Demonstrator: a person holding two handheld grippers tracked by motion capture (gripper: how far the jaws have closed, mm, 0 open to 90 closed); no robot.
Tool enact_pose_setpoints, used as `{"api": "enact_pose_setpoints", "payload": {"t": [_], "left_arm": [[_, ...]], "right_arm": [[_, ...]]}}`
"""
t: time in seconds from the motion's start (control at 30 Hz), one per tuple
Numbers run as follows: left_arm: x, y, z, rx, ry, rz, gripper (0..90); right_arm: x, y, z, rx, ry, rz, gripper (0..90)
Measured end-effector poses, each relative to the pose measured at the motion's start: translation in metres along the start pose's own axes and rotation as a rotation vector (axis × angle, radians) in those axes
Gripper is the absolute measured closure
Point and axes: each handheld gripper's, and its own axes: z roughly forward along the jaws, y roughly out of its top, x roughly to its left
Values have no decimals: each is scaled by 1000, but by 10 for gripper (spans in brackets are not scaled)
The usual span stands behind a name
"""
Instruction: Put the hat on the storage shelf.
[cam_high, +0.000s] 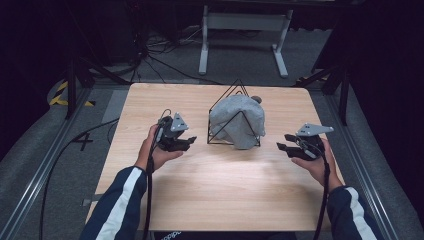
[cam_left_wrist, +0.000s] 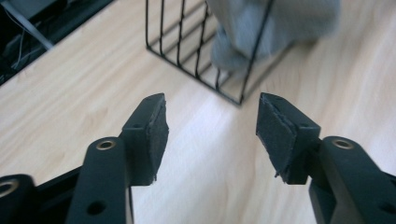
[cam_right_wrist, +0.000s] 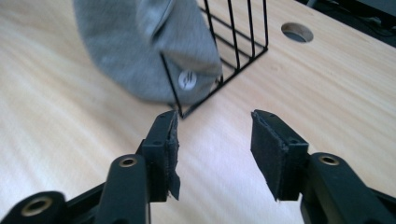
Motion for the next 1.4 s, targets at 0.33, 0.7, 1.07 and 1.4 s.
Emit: {"api": "enact_pose_setpoints", "payload": {"t": [0.33, 0.7, 1.07, 1.4], "left_arm": [[-26, -65, -28, 99, -52, 61, 326], [-35, -126, -37, 89, -113, 6, 272], [-33, -147, -42, 31, -161, -132, 209], [-32, -146, -42, 43, -158, -134, 184]], "right_arm": [[14, -62, -29, 48, -13, -4, 399], [22, -119, -44, 80, 13, 77, 305], [20, -131, -49, 50, -14, 140, 236], [19, -131, -48, 51, -21, 144, 227]]}}
